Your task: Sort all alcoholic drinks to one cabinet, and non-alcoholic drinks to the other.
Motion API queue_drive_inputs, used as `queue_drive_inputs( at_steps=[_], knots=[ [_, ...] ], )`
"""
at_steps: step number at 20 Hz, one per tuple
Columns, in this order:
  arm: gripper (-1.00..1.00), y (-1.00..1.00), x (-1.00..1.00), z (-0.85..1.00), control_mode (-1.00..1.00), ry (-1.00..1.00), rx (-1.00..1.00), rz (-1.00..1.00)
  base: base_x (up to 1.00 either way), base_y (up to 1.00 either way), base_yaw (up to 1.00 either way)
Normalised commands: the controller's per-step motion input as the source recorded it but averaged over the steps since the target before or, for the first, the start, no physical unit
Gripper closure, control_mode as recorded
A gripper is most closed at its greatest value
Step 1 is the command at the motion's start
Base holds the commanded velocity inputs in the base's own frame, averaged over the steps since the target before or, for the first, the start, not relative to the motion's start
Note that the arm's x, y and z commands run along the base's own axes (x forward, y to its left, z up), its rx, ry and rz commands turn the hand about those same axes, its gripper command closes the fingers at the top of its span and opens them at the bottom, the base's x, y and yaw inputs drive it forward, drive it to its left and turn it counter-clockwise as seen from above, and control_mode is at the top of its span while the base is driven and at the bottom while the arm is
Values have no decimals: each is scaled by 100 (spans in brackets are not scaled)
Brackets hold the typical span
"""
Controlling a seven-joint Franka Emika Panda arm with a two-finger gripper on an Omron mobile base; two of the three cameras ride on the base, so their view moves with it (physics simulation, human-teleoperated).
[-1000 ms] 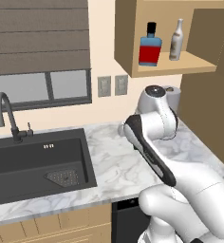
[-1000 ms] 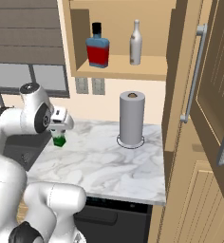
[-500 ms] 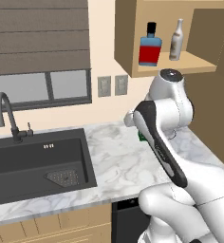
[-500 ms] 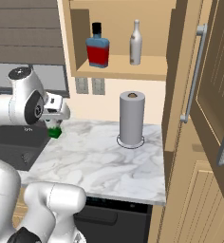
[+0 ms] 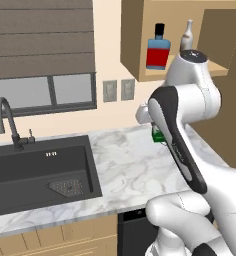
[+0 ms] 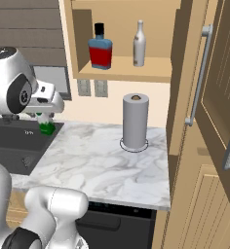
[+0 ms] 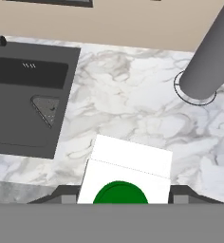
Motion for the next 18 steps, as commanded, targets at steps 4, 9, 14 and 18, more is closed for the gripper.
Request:
queue_drive_inputs(
  at_steps=[4, 9, 14, 18],
  knots=[
    [100, 0, -16, 3, 100, 3, 0, 0, -3, 0, 0],
    [100, 0, 0, 0, 100, 0, 0, 0, -45, -4, 0],
    [100, 0, 0, 0, 100, 0, 0, 0, -100, -21, 0],
    [100, 0, 0, 0, 100, 0, 0, 0, -94, -42, 0]
  ],
)
